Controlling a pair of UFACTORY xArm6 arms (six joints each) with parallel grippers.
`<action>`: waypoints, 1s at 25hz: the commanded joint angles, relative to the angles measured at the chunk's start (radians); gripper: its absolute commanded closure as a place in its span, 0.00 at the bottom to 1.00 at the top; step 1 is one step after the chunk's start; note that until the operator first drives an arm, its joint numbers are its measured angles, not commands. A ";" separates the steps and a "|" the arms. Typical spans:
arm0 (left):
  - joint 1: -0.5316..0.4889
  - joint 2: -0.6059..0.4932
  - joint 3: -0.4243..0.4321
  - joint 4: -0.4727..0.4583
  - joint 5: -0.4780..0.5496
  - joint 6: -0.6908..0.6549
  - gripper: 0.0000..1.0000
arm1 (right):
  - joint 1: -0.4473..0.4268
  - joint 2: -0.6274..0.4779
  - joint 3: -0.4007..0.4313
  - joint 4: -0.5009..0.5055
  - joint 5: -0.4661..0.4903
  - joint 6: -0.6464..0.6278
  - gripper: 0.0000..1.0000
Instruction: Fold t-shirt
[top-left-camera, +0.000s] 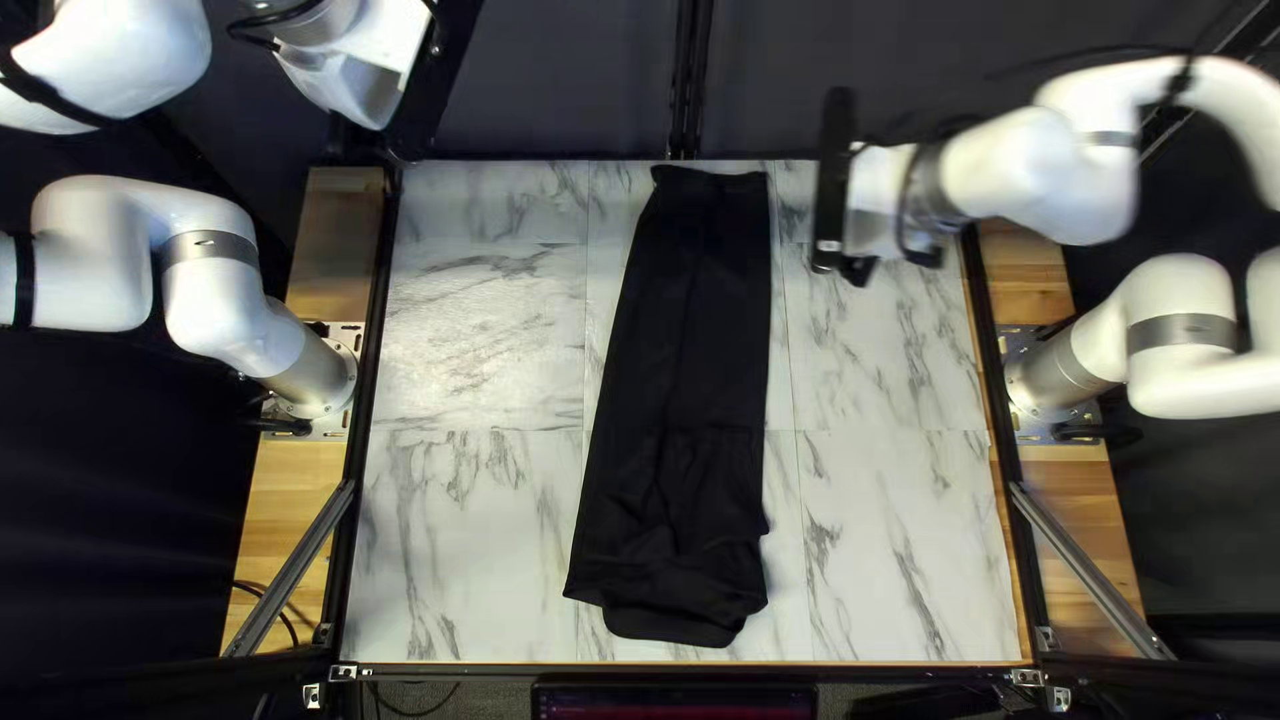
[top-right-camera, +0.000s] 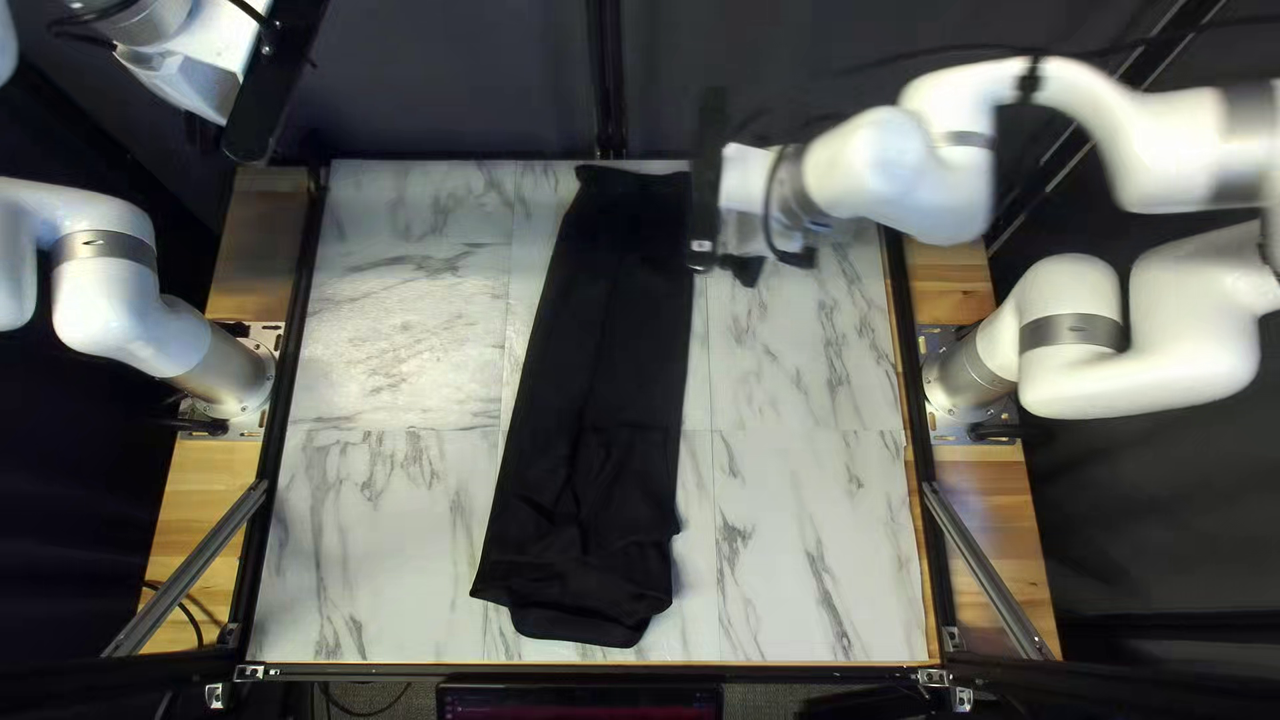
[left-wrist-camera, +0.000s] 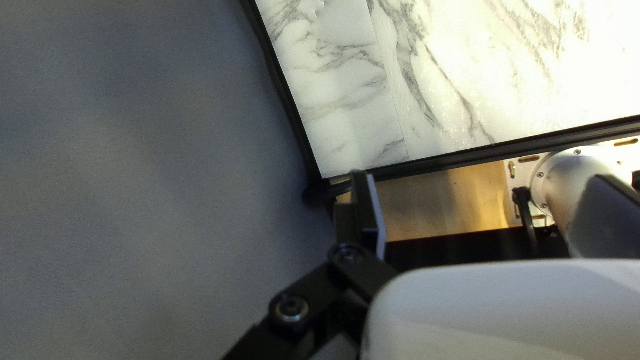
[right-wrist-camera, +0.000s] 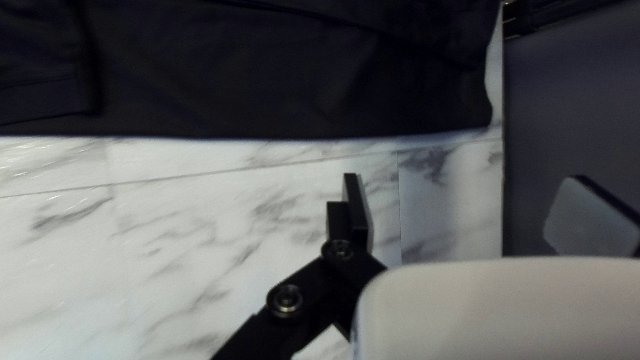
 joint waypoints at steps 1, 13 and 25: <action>0.000 0.000 0.000 0.000 0.000 0.000 0.00 | -0.003 0.009 -0.009 0.000 0.007 0.011 0.00; 0.000 0.000 0.000 0.000 0.000 0.000 0.00 | -0.186 0.272 -0.080 0.168 -0.196 -0.336 0.00; 0.000 0.000 0.000 0.000 0.000 0.000 0.00 | -0.286 0.429 -0.229 0.273 -0.098 -0.367 0.00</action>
